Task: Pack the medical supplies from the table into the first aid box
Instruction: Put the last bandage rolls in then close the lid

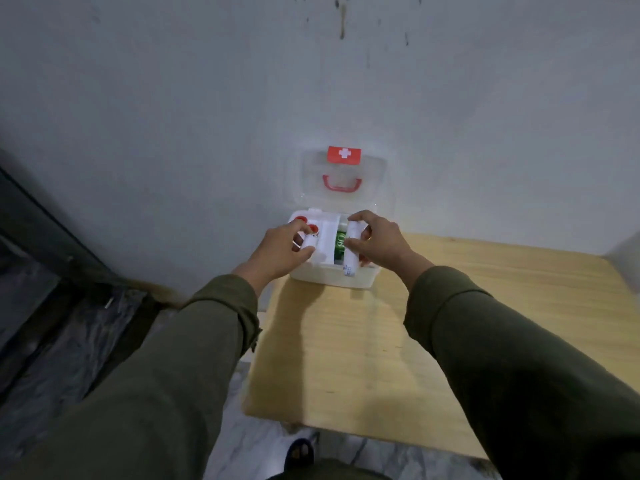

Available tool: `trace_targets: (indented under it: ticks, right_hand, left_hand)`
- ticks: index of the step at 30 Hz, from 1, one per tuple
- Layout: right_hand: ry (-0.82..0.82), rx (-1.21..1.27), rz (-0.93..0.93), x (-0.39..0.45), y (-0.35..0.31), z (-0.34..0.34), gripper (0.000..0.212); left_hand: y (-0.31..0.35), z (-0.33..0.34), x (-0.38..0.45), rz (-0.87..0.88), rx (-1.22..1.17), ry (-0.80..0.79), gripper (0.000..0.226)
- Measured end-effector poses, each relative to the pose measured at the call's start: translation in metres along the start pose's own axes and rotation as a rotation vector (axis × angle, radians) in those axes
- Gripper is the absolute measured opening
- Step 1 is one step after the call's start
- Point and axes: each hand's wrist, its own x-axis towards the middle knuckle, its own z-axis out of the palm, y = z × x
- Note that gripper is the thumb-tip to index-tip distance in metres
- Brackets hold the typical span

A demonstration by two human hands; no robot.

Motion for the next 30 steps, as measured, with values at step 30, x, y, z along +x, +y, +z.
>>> trace_targets:
  ticks: [30]
  right_hand:
    - [0.036,-0.183,0.183,0.054,-0.022,0.057,0.048]
  left_hand:
    - [-0.061,-0.001,0.048,0.025,0.015,-0.108,0.044]
